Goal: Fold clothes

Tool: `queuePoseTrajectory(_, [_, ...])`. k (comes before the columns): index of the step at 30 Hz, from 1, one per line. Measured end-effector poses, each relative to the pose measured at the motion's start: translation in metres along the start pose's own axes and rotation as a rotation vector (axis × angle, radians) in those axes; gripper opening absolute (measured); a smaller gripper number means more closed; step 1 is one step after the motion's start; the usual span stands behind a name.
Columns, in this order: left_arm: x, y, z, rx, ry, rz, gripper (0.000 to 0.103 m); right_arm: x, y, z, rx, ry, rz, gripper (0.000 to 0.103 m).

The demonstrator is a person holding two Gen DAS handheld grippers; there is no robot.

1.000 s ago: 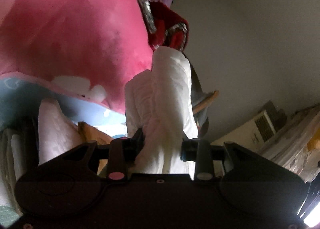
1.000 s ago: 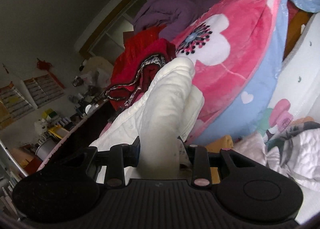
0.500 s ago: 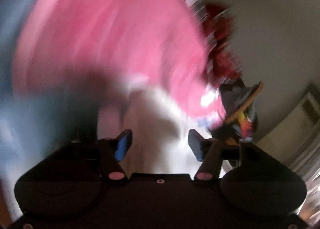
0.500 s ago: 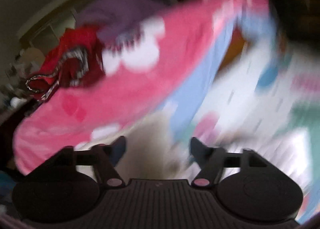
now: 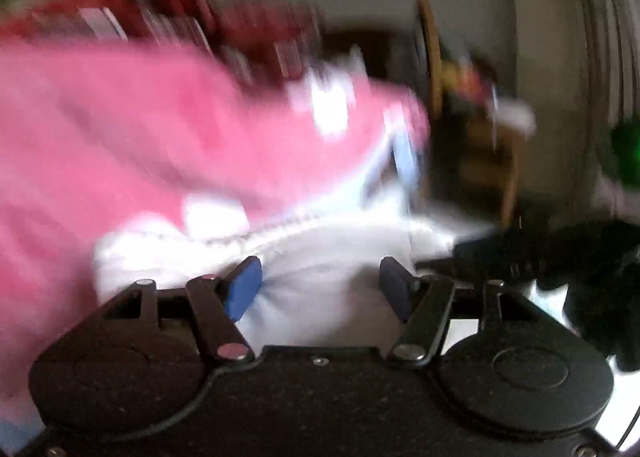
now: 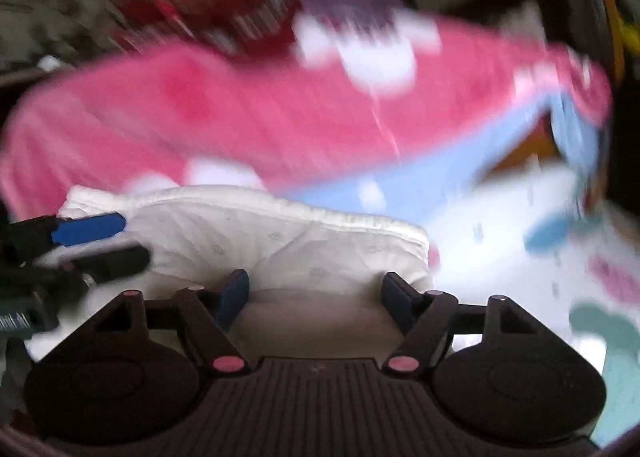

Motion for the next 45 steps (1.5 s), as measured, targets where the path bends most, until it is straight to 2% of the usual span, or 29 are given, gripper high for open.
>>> queuePoseTrajectory(2, [0.009,-0.022,0.005,0.014,0.000,0.014,0.066,0.009,-0.014,-0.012,0.001,-0.055,0.030,0.073])
queuePoseTrajectory(5, [0.026,-0.029,0.002,-0.002,-0.018,0.009,0.066,0.026,-0.019,-0.014,-0.006,-0.044,0.030,0.074])
queuePoseTrajectory(7, [0.041,-0.038,0.008,0.019,0.025,-0.003,0.068,0.030,-0.024,-0.012,0.012,-0.044,0.048,0.074])
queuePoseTrajectory(9, [0.035,-0.026,0.008,0.038,0.070,0.004,0.068,0.016,-0.027,-0.008,0.027,-0.043,0.059,0.075])
queuePoseTrajectory(10, [0.022,-0.008,0.007,0.044,0.075,-0.019,0.068,0.005,-0.020,-0.004,0.041,-0.037,0.031,0.076])
queuePoseTrajectory(11, [0.014,0.017,0.006,0.053,0.084,-0.059,0.068,-0.007,-0.007,0.000,0.062,-0.030,-0.022,0.078])
queuePoseTrajectory(13, [0.005,0.041,0.007,0.041,0.122,-0.104,0.074,-0.028,0.020,0.007,0.089,-0.024,-0.130,0.088])
queuePoseTrajectory(14, [0.001,0.049,0.007,0.035,0.140,-0.131,0.075,-0.030,0.034,0.004,0.079,-0.044,-0.170,0.098])
queuePoseTrajectory(16, [-0.006,0.067,0.003,0.038,0.163,-0.187,0.076,-0.028,0.064,-0.006,0.058,-0.107,-0.205,0.098])
queuePoseTrajectory(17, [-0.009,0.077,-0.001,0.046,0.170,-0.214,0.077,-0.023,0.078,-0.012,0.065,-0.135,-0.198,0.098])
queuePoseTrajectory(19, [-0.017,0.095,-0.014,0.076,0.189,-0.265,0.085,-0.002,0.112,-0.024,0.084,-0.189,-0.138,0.098])
queuePoseTrajectory(21, [-0.025,0.108,-0.027,0.137,0.243,-0.306,0.091,0.030,0.160,-0.034,0.132,-0.221,-0.077,0.099])
queuePoseTrajectory(24, [-0.044,0.114,-0.056,0.259,0.297,-0.293,0.098,0.090,0.248,-0.042,0.253,-0.190,-0.017,0.102])
queuePoseTrajectory(27, [-0.067,0.120,-0.102,0.383,0.245,-0.244,0.101,0.141,0.336,-0.041,0.412,-0.167,0.077,0.102])
queuePoseTrajectory(30, [-0.092,0.127,-0.150,0.511,0.185,-0.179,0.102,0.178,0.422,-0.030,0.540,-0.242,0.124,0.103])
queuePoseTrajectory(32, [-0.115,0.135,-0.184,0.570,0.146,-0.126,0.103,0.192,0.468,-0.017,0.613,-0.310,0.118,0.103])
queuePoseTrajectory(35, [-0.153,0.154,-0.235,0.655,0.068,-0.057,0.103,0.205,0.530,0.006,0.711,-0.375,0.063,0.103])
queuePoseTrajectory(38, [-0.189,0.195,-0.296,0.681,-0.117,0.020,0.103,0.219,0.573,0.021,0.741,-0.493,-0.029,0.103])
queuePoseTrajectory(40, [-0.202,0.229,-0.330,0.676,-0.229,0.022,0.103,0.225,0.589,0.023,0.755,-0.584,-0.074,0.103])
queuePoseTrajectory(43, [-0.206,0.279,-0.375,0.673,-0.362,0.012,0.103,0.221,0.602,0.028,0.742,-0.675,-0.153,0.103])
queuePoseTrajectory(45, [-0.199,0.304,-0.397,0.675,-0.403,0.030,0.103,0.220,0.612,0.034,0.738,-0.691,-0.208,0.103])
Point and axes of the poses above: each gripper's, at about its wrist camera, not at the fingertips, and y roughly against the way its jaws point, z to its left, x to its underside, the point moved 2 cm from there along -y, roughly the way its jaws point, and after that the axes turned 1 degree about y, right-handed, at the moved point
